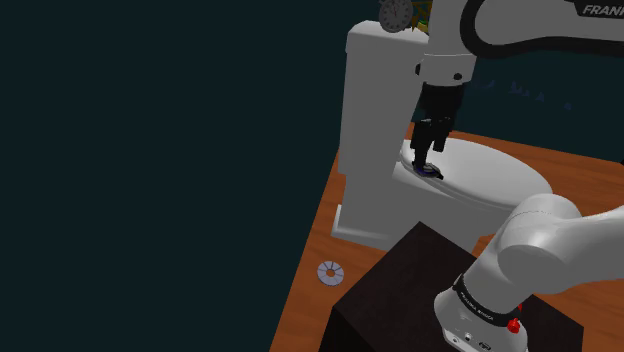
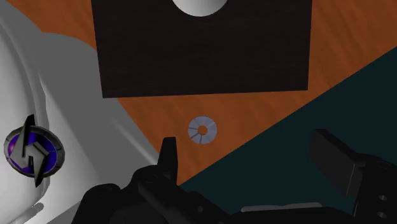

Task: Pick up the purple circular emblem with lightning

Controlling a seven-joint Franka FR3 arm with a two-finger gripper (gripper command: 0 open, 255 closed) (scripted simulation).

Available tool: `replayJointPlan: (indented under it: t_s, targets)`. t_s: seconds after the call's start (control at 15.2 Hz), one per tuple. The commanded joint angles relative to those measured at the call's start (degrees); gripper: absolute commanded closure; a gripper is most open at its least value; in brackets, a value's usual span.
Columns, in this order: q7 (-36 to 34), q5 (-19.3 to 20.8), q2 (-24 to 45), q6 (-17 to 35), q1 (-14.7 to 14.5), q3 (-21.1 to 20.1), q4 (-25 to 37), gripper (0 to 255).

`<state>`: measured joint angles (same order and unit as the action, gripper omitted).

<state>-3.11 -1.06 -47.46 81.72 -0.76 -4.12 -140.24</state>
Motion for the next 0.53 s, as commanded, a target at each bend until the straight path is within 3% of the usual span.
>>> replayJointPlan:
  t_s: [0.0,0.46]
  targets:
    - [0.0,0.0,0.0,0.0,0.0,0.0,0.0,0]
    - [7.88,8.22,-6.11,9.61,3.96,8.32,-10.17,0]
